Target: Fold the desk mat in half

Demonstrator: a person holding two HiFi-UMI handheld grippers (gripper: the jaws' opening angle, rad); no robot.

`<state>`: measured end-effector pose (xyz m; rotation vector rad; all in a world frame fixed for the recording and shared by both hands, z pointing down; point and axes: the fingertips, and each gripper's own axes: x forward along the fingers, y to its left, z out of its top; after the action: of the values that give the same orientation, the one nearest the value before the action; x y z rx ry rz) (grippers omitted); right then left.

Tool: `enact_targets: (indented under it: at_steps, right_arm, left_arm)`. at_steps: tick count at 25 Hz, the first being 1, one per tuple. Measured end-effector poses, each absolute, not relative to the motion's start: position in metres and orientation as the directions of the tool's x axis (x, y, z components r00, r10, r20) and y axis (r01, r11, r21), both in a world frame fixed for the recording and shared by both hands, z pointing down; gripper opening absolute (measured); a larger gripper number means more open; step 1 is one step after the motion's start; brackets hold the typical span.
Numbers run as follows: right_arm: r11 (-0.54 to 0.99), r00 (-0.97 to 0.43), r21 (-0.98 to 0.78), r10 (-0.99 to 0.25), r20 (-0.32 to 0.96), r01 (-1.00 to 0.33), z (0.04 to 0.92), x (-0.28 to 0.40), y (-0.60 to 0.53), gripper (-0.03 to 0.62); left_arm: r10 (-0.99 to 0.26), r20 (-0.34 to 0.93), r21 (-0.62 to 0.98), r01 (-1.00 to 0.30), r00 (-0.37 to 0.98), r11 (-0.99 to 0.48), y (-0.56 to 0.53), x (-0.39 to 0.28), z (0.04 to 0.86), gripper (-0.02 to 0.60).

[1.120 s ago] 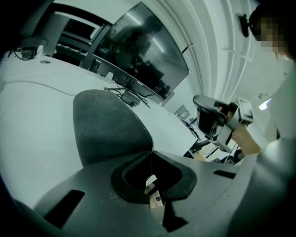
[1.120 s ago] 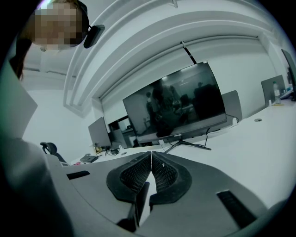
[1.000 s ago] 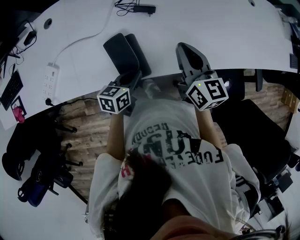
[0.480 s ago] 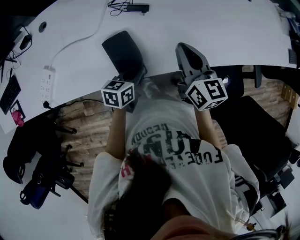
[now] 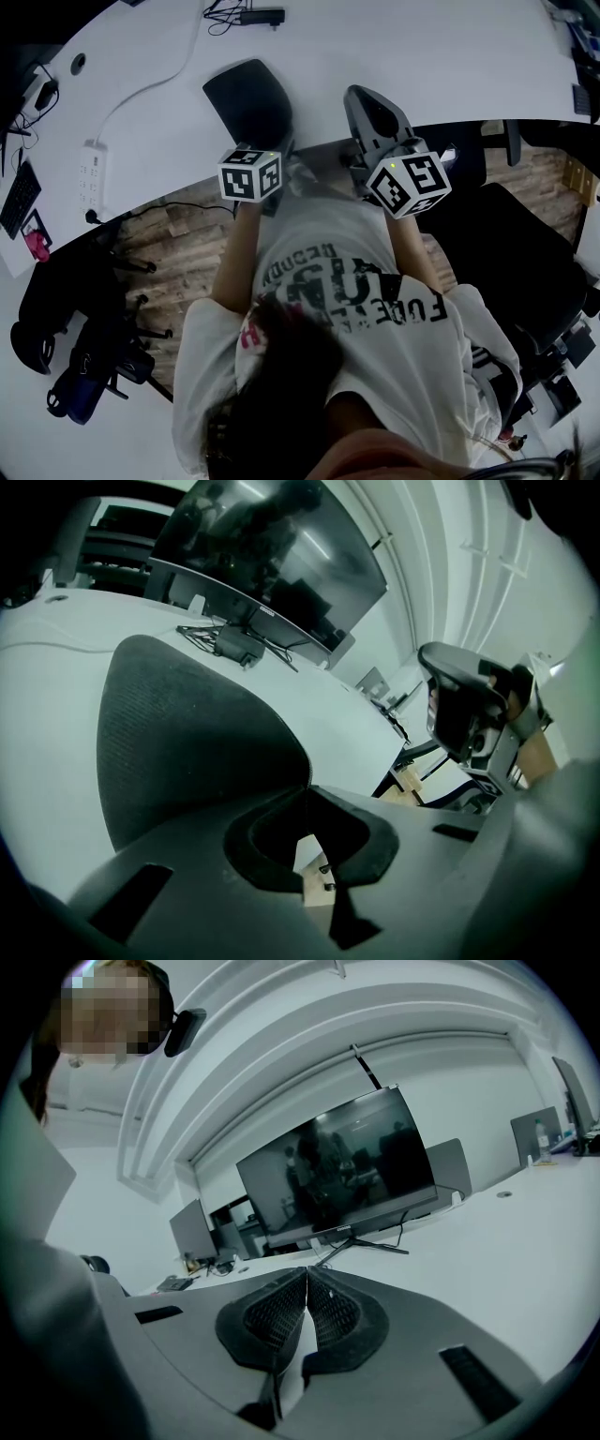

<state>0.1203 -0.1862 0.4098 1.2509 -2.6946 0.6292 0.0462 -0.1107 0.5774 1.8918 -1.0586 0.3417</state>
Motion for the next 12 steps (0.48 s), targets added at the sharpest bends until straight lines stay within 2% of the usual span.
enact_targets:
  at_steps: [12]
  right_arm:
    - [0.549,-0.635,-0.334,-0.728,0.261,-0.766,0.408,0.131,-0.185,0.0]
  left_arm:
    - [-0.474,0.688,0.562,-0.816,0.55,-0.132,-0.125,0.057,0.602,0.014]
